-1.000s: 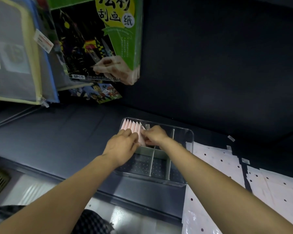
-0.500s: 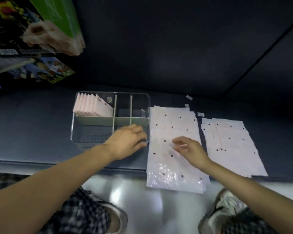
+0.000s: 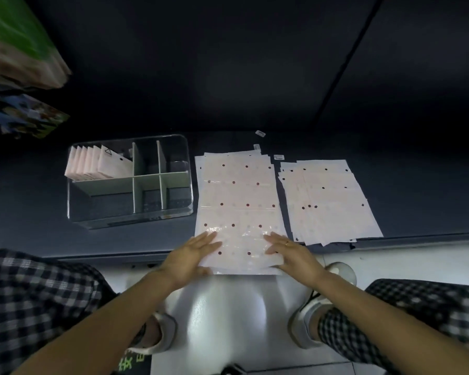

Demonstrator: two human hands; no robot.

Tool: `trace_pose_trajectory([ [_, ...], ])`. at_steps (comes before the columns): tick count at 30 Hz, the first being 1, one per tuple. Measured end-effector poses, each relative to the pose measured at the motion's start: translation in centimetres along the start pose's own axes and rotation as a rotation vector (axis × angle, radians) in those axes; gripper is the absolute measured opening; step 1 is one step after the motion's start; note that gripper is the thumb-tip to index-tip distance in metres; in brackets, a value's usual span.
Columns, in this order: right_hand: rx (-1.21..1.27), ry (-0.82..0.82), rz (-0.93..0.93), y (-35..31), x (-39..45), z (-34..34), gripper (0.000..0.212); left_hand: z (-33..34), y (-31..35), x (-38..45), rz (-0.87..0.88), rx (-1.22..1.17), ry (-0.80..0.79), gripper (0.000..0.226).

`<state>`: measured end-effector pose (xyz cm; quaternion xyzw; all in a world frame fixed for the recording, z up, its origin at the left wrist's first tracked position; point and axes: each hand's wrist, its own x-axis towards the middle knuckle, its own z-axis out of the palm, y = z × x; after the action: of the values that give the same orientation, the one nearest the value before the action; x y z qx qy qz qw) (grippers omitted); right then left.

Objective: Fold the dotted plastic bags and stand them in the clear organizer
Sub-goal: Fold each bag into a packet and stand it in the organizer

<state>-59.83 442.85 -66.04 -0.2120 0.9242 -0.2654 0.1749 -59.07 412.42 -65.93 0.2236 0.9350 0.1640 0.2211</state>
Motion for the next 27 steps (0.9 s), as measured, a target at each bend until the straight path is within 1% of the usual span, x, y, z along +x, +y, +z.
trace_pose_trajectory([
  [1,0.043,-0.011,0.028,-0.1,0.2,-0.4,0.02,-0.2,0.2,-0.1,-0.017,-0.04,-0.008,0.063],
  [2,0.091,-0.036,0.065,-0.2,0.6,-0.9,0.017,-0.4,0.3,-0.2,-0.043,-0.086,-0.011,0.058],
  [5,0.267,-0.147,0.182,-1.0,1.9,-3.6,0.021,-1.8,0.9,-0.5,-0.133,-0.217,-0.028,0.034],
  [6,0.329,-0.182,0.195,-1.3,2.4,-4.7,0.021,-2.4,1.0,-0.5,-0.148,-0.256,-0.039,0.027],
  [7,0.381,-0.21,0.196,-1.6,2.8,-5.9,0.026,-3.1,1.2,-0.4,-0.157,-0.315,-0.05,0.022],
  [9,0.466,-0.257,0.2,-2.1,3.7,-8.2,0.035,-5.0,1.8,-0.4,-0.178,-0.516,-0.073,0.017],
  [11,0.557,-0.283,0.195,-2.5,4.6,-9.9,0.032,-7.0,2.8,-0.4,-0.159,-0.698,-0.05,0.017],
  [13,0.668,-0.24,0.205,-2.6,5.9,-10.9,0.026,-8.4,3.5,-0.1,-0.156,-0.821,0.049,0.013],
  [14,0.721,-0.181,0.226,-2.6,6.7,-11.2,0.025,-8.7,3.5,0.1,-0.175,-0.853,0.119,0.022],
  [15,0.768,-0.11,0.258,-2.5,7.5,-11.4,0.026,-8.8,3.5,0.4,-0.199,-0.841,0.215,0.035],
  [17,0.824,0.043,0.337,-1.8,9.4,-11.6,0.027,-8.8,3.4,1.1,-0.22,-0.646,0.473,0.054],
  [18,0.811,0.117,0.376,-1.4,10.3,-11.7,0.027,-8.7,3.3,1.4,-0.205,-0.509,0.594,0.058],
  [19,0.779,0.182,0.416,-1.0,11.2,-11.7,0.026,-8.5,3.2,1.9,-0.178,-0.387,0.68,0.059],
  [20,0.752,0.235,0.457,-0.5,12.0,-11.6,0.024,-8.2,3.1,2.4,-0.145,-0.299,0.709,0.06],
  [21,0.739,0.277,0.495,0.0,12.7,-11.5,0.023,-7.9,3.1,2.9,-0.111,-0.235,0.689,0.06],
  [23,0.729,0.327,0.546,0.9,13.8,-10.9,0.023,-6.4,3.1,4.2,-0.048,-0.122,0.554,0.06],
  [25,0.686,0.326,0.577,1.7,14.7,-10.1,0.022,-4.4,3.0,5.3,-0.028,0.003,0.388,0.064],
  [27,0.638,0.303,0.601,2.4,15.6,-9.5,0.024,-2.4,2.7,6.1,-0.022,0.092,0.264,0.071],
])
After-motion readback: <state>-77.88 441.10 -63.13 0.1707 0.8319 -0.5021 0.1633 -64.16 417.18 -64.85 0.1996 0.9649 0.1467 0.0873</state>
